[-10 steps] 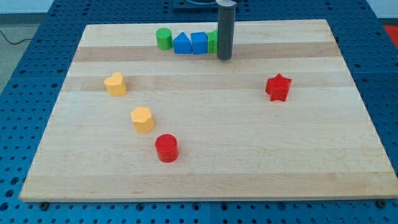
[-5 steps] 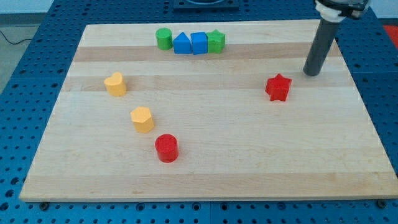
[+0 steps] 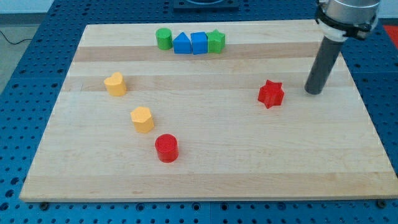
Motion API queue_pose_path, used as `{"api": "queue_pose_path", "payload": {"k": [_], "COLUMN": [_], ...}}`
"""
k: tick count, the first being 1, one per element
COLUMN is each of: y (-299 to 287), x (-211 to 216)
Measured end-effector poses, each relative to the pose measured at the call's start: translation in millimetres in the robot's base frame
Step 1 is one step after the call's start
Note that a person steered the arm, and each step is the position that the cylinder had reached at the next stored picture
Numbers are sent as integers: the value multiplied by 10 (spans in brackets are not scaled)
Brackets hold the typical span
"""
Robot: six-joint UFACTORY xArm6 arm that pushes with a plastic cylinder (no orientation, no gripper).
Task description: Move the red star into the yellow hexagon
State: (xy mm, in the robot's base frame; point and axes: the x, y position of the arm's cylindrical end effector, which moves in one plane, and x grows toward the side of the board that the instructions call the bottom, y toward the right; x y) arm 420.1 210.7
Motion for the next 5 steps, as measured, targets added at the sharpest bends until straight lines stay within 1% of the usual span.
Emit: {"api": "queue_pose_path", "payload": {"k": [1, 3, 4, 5], "y": [-334, -1773, -2509, -2811], "x": [71, 98, 217, 356]}}
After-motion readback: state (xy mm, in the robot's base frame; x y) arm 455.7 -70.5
